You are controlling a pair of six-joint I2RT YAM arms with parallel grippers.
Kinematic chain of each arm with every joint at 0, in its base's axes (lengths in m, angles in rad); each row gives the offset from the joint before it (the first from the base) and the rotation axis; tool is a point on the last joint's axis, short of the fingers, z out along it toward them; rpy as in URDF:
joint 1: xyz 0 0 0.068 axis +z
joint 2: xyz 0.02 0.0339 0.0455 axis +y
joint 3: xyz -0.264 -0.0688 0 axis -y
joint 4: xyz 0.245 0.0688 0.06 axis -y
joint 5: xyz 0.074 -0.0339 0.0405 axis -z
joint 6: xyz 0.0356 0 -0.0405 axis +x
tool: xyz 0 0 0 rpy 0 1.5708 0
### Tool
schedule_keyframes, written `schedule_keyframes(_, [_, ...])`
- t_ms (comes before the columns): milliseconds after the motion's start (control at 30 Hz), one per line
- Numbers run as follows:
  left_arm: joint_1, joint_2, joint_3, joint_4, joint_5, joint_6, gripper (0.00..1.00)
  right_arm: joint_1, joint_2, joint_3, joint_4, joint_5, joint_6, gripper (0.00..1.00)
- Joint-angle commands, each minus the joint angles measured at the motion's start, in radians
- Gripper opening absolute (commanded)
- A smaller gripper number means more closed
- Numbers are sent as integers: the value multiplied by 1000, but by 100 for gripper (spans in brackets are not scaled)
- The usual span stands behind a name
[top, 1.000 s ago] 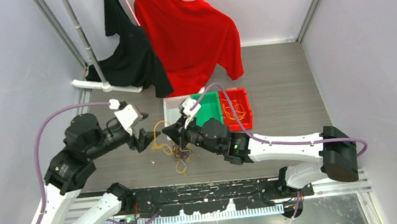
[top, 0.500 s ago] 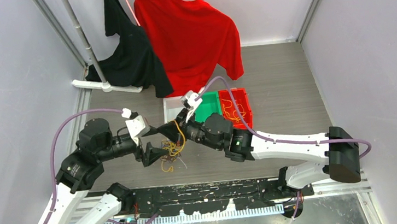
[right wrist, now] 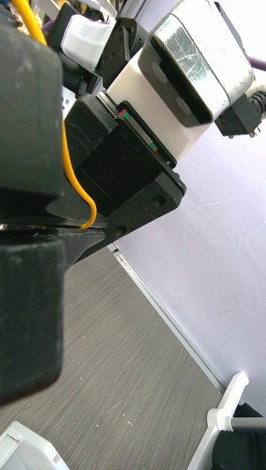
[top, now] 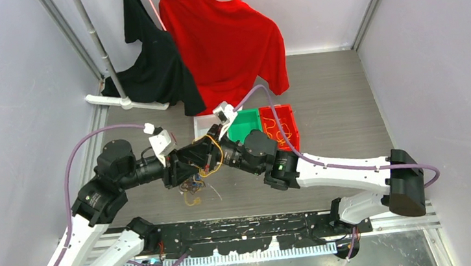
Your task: Untangle the cables
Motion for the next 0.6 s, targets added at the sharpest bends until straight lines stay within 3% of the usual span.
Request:
schedule_keyframes(0, [-7, 0, 44, 80, 85, -54, 34, 1, 5, 34, 60, -3, 31, 1])
schedule_keyframes(67, [-6, -1, 49, 65, 120, -53, 34, 1, 5, 32, 60, 9, 31, 1])
schedule_keyframes(200, [-4, -9, 55, 57, 116, -59, 21, 1, 10, 42, 29, 26, 32, 1])
schedule_keyframes(433, [-2, -28, 53, 82, 67, -87, 20, 1, 3, 25, 26, 51, 59, 7])
schedule_keyframes(500, [6, -28, 59, 97, 48, -102, 4, 1, 3, 24, 31, 38, 74, 10])
schedule_keyframes(567, [9, -24, 72, 90, 46, -112, 0, 1, -3, 13, 39, 34, 78, 20])
